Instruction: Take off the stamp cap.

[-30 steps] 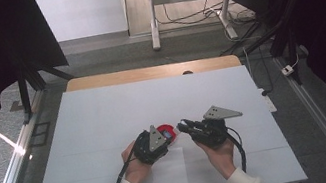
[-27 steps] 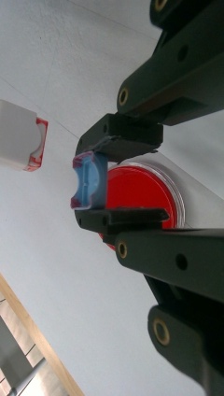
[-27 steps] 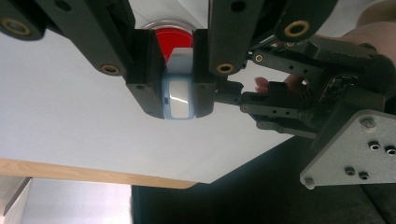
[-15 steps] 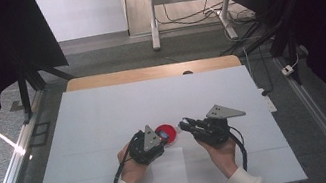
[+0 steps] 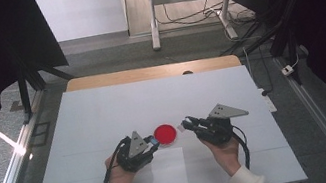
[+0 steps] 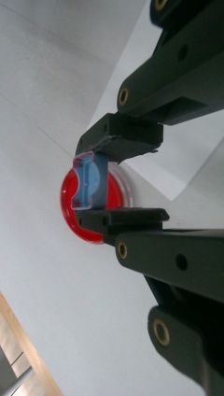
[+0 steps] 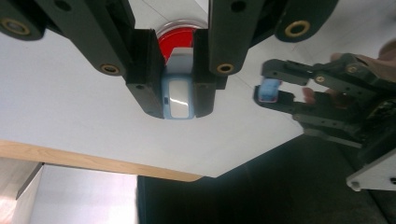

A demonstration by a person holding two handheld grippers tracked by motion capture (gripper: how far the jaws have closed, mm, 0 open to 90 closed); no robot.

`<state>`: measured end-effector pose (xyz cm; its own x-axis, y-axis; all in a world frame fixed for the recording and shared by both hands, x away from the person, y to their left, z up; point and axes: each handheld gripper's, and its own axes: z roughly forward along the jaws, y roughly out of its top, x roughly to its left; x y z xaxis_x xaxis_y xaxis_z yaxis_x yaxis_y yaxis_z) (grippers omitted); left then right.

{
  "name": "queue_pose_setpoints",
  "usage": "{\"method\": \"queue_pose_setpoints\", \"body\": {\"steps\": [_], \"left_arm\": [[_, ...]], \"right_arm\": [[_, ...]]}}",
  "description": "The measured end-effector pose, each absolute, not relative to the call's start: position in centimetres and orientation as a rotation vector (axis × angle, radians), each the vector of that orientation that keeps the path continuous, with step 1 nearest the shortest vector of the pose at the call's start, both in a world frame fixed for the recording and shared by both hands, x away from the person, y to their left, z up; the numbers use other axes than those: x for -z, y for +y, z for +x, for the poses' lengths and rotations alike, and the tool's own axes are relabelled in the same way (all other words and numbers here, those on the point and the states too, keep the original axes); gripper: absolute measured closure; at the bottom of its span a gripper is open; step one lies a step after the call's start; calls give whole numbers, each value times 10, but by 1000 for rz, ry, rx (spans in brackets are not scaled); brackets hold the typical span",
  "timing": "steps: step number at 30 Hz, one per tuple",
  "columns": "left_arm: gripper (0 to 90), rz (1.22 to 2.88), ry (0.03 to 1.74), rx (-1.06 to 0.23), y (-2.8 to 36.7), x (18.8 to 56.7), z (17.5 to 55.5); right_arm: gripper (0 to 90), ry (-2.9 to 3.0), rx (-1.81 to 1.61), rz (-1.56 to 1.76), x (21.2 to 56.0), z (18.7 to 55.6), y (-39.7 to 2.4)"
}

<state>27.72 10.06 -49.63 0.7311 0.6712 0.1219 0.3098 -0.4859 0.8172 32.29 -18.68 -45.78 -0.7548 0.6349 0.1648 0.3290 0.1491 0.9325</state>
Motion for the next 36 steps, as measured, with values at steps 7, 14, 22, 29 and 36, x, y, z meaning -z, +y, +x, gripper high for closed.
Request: {"method": "queue_pose_setpoints", "body": {"steps": [7, 14, 22, 29, 36], "left_arm": [[656, 2073, 789, -537, 126, 499, 263], [656, 2044, 829, -538, 150, 501, 248], [655, 2033, 874, -540, 172, 505, 234], [655, 2022, 921, -543, 188, 508, 228], [654, 2014, 945, -529, 197, 512, 233]], "right_arm": [[751, 2168, -1622, 912, 457, 326, -190], [750, 2180, -1599, 883, 456, 327, -191], [751, 2182, -1597, 885, 456, 329, -193], [751, 2183, -1593, 881, 456, 330, -193], [750, 2206, -1581, 852, 458, 333, -191]]}}
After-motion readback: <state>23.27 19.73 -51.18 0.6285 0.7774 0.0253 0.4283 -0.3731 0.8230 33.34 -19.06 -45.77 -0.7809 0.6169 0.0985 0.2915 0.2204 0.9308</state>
